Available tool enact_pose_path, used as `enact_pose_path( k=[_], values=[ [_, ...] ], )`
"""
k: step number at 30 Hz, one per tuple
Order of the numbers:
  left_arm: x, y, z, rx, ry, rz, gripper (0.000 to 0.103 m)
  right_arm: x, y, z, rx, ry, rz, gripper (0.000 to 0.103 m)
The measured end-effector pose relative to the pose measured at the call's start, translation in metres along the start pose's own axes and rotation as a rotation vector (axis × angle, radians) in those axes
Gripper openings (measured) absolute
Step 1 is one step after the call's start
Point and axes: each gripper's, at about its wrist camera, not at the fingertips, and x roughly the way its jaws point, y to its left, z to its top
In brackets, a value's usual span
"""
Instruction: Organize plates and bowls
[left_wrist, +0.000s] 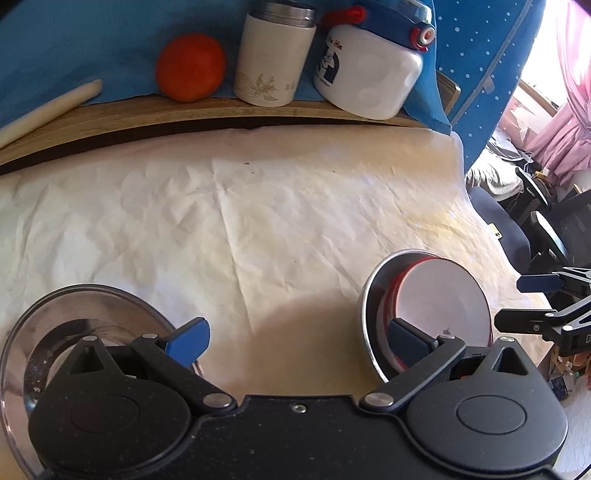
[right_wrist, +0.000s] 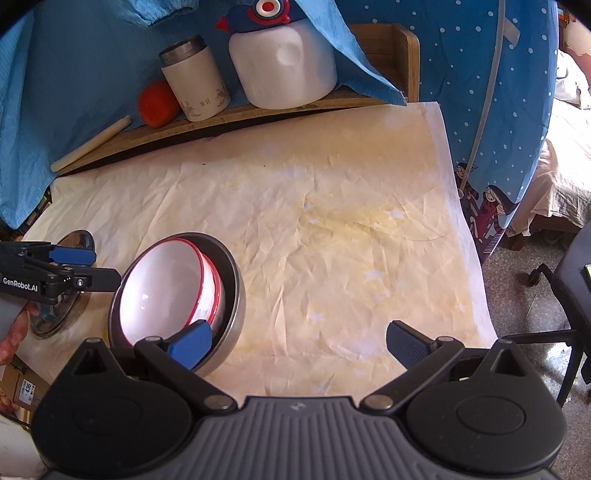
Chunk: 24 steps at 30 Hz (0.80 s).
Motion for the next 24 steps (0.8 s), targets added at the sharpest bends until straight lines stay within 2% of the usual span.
enact_pose_path(
  k=[13, 19, 24],
  values=[
    [0.012, -0.002, 0.0, -0.014, 0.024, 0.024, 0.102, 0.011, 0.009, 0.003, -0.025, 0.028, -0.015, 0.103],
    [0.013, -0.001, 0.001, -0.026, 0.017, 0.027, 0.102, 0.016, 0.016, 0.005, -0.046, 0.049, -0.054, 0.103],
    [0.011, -0.001, 0.002, -0.037, 0.01, 0.002, 0.093, 0.016, 0.015, 0.007, -0.03, 0.053, -0.056, 0.103]
  ],
)
